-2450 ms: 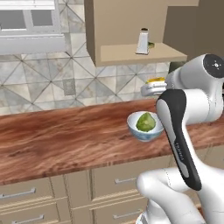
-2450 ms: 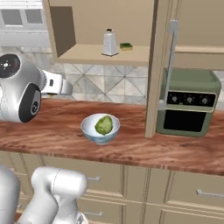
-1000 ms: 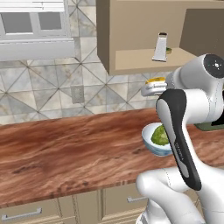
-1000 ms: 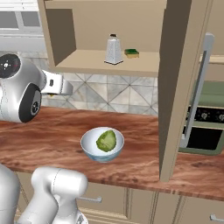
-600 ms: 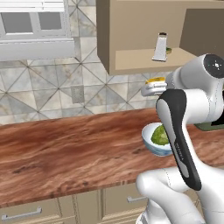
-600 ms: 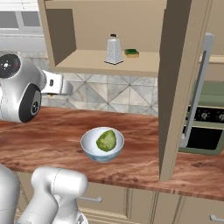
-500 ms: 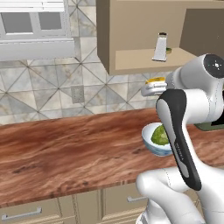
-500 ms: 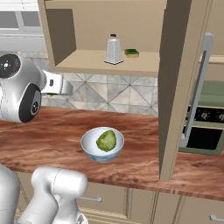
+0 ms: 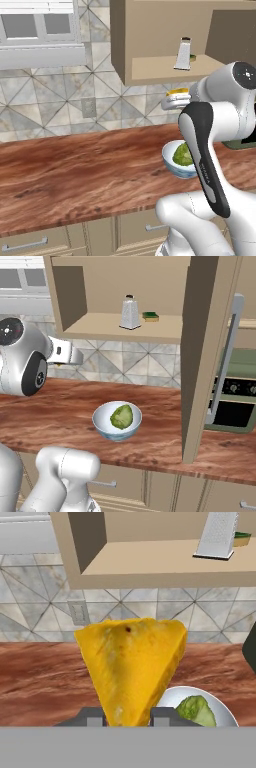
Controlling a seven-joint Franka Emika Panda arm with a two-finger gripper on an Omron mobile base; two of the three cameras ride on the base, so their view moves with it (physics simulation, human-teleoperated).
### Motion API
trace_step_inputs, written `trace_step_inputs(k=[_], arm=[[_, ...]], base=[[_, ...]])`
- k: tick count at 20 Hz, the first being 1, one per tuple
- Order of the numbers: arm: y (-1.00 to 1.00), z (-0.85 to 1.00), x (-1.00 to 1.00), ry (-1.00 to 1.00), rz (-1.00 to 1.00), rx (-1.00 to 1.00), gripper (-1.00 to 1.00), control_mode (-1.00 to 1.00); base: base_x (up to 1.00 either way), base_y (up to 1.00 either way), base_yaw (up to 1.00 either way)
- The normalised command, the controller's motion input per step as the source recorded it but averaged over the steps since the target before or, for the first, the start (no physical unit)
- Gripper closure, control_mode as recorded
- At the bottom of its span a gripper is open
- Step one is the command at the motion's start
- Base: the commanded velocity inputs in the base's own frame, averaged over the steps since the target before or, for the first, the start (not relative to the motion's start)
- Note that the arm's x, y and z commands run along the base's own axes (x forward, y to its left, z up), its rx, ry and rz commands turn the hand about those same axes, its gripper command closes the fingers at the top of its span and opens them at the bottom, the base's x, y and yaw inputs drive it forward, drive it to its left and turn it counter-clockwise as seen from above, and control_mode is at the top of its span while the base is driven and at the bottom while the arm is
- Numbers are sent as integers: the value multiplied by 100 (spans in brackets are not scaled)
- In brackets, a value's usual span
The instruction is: Pick the cheese from the fridge and the cheese grater from the cabinet and place them next to the salad bowl.
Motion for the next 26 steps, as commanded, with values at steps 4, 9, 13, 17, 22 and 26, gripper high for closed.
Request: trace_step_inputs(k=[4,9,13,17,22,26], arm=[[0,0,0,0,0,0,100,100],[0,0,0,0,0,0,100,-100],[0,0,0,0,0,0,100,-100],[1,-15,-5,3,4,-12,100,-100],[44,-58,18,10,1,-36,100,-100],[28,-32,37,10,0,0,100,-100]], base=[[0,0,0],[0,0,0],[0,0,0],[0,0,0],[0,0,0],[0,0,0]])
